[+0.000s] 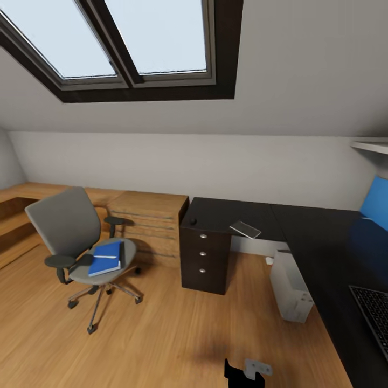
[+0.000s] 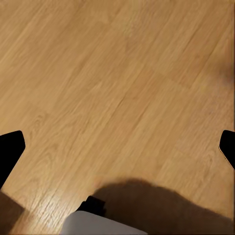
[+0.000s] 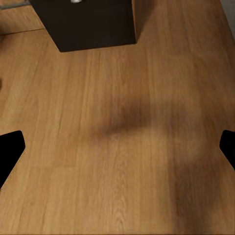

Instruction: In the bedroom, organize the workspace by keeping the computer under the desk, ensuring the monitor is on the desk, placing the keyboard on the desk next to the monitor, placing the mouse on the desk next to the keyboard, moving the folder from the swivel chair onto the desk next to the mouse, stacking the notebook on top of the folder with the pen on top of the notebook, and positioning the swivel chair next to the desk.

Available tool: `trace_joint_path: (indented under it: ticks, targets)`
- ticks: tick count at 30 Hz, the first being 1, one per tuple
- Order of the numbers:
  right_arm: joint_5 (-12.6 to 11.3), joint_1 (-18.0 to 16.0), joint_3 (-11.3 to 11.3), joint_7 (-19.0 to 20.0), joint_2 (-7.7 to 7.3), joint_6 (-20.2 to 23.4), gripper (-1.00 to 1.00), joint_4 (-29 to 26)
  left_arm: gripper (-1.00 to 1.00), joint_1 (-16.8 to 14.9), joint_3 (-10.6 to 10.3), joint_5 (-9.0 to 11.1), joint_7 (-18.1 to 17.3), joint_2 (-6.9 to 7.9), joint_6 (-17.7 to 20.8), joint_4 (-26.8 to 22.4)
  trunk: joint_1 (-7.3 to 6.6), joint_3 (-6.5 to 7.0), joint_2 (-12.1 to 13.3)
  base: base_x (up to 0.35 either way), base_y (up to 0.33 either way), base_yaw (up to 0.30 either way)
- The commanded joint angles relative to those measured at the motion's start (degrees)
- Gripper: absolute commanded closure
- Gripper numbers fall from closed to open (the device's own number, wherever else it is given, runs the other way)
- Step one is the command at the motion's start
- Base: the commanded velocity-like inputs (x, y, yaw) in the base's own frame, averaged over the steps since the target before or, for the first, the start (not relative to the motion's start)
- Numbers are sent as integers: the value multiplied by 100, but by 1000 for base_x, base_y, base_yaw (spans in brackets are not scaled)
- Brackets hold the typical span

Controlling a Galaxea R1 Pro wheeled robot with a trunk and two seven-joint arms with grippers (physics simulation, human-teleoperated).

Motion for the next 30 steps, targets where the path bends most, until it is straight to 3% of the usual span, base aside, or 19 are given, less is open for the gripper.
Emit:
trace_joint_path:
  ticks: [1, 30]
  targets:
    - [-17, -7, 14, -12, 2, -25, -100, 12, -100, -4, -33, 60, 40, 5, -19, -3, -19, 11, 37, 325, 0, 0]
    - [-10, -7, 14, -12, -6, -35, -100, 3, -100, -4, -33, 60, 40, 6, -19, -3, -656, 532, 1200, 325, 0, 4]
